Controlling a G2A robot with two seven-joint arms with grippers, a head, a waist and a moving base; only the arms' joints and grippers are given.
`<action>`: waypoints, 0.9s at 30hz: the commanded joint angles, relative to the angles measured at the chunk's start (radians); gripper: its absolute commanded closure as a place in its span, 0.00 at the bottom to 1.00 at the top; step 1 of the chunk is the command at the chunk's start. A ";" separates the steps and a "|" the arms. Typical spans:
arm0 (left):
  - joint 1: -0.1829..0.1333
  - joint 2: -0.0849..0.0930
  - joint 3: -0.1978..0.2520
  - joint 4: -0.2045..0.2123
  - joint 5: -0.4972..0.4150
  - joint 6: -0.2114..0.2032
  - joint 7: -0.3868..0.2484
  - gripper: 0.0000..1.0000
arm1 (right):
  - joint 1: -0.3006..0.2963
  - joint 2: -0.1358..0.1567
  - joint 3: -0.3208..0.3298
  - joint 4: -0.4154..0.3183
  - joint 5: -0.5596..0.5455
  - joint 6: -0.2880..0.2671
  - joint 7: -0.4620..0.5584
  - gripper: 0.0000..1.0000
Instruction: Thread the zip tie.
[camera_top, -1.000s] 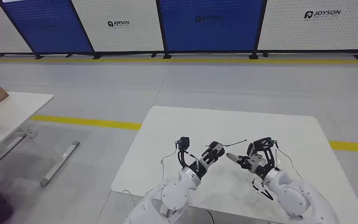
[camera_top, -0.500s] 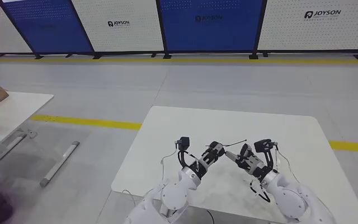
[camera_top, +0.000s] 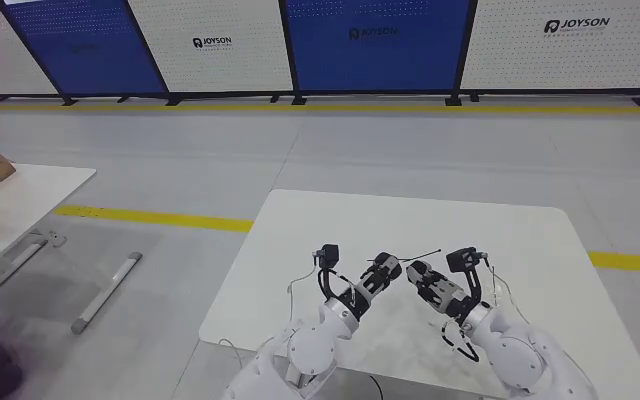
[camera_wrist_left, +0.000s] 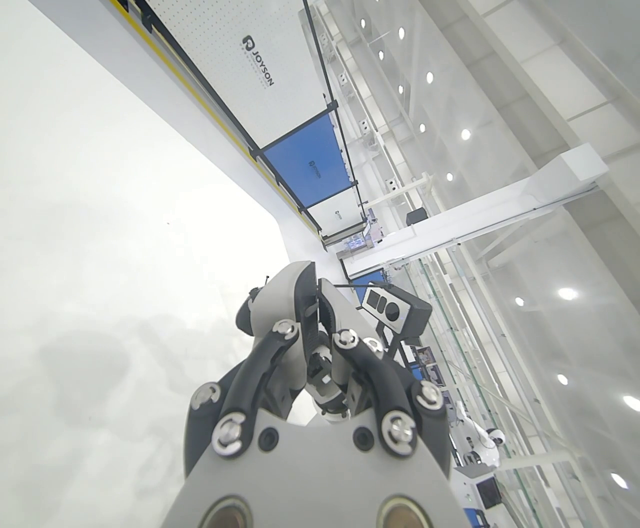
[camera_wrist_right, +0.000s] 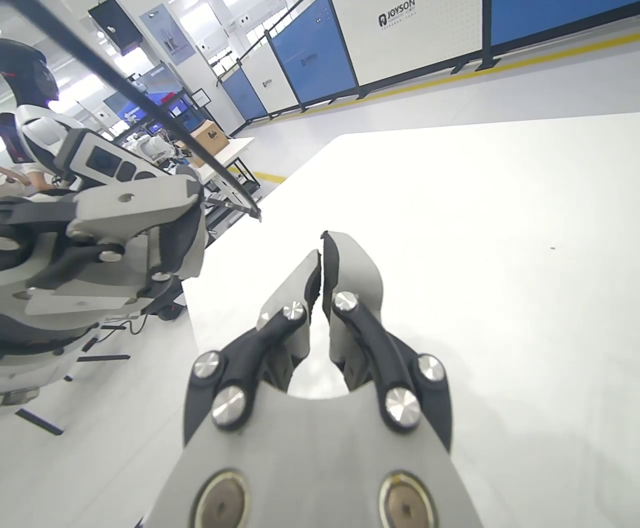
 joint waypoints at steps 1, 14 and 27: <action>0.000 0.000 0.000 0.000 0.000 0.000 0.000 1.00 | 0.000 0.002 -0.002 -0.003 0.003 0.000 0.000 0.77; 0.000 0.000 0.000 0.000 0.000 0.000 0.000 1.00 | -0.003 0.019 -0.011 -0.034 0.009 0.000 -0.017 0.74; 0.000 0.000 0.000 0.000 0.000 0.000 0.000 1.00 | -0.001 0.031 -0.025 -0.052 0.017 0.000 -0.032 0.75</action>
